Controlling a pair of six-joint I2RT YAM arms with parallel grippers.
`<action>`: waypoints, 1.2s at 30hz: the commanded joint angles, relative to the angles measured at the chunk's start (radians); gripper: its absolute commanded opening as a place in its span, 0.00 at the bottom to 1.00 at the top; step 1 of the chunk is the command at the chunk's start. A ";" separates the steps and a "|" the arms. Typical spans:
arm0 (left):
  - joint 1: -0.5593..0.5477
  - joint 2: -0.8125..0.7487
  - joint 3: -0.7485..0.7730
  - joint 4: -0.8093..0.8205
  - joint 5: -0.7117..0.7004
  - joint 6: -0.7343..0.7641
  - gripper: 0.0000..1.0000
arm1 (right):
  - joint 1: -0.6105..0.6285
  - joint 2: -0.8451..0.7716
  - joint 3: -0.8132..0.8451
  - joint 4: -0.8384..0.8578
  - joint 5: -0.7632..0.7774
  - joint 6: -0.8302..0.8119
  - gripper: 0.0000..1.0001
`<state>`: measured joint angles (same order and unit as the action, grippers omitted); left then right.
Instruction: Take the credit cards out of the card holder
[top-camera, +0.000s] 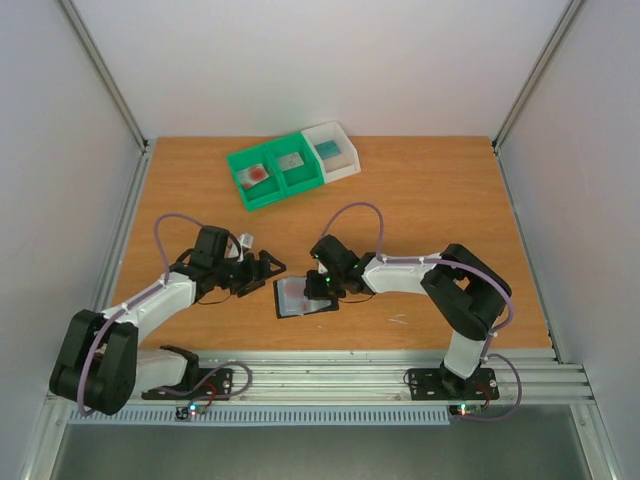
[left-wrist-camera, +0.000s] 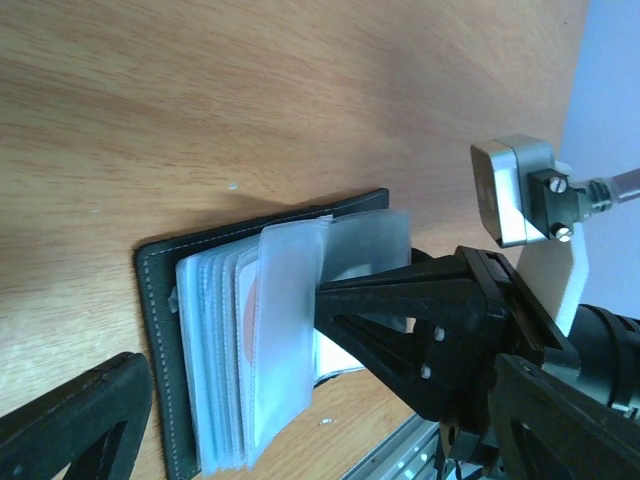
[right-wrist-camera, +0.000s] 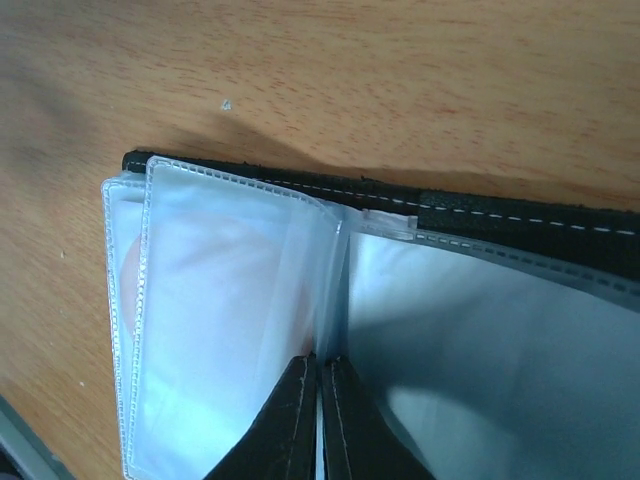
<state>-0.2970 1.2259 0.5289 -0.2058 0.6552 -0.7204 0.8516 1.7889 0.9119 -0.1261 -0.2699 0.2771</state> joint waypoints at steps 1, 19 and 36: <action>-0.010 0.016 -0.024 0.136 0.051 -0.051 0.93 | -0.017 0.016 -0.052 0.033 0.000 0.036 0.05; -0.051 0.186 -0.027 0.482 0.150 -0.247 0.95 | -0.052 0.021 -0.089 0.100 -0.071 0.061 0.05; -0.073 0.111 -0.020 0.383 0.085 -0.198 0.95 | -0.057 0.033 -0.100 0.122 -0.081 0.063 0.05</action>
<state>-0.3664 1.4078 0.4900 0.2070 0.7654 -0.9527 0.8009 1.7866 0.8341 0.0143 -0.3912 0.3367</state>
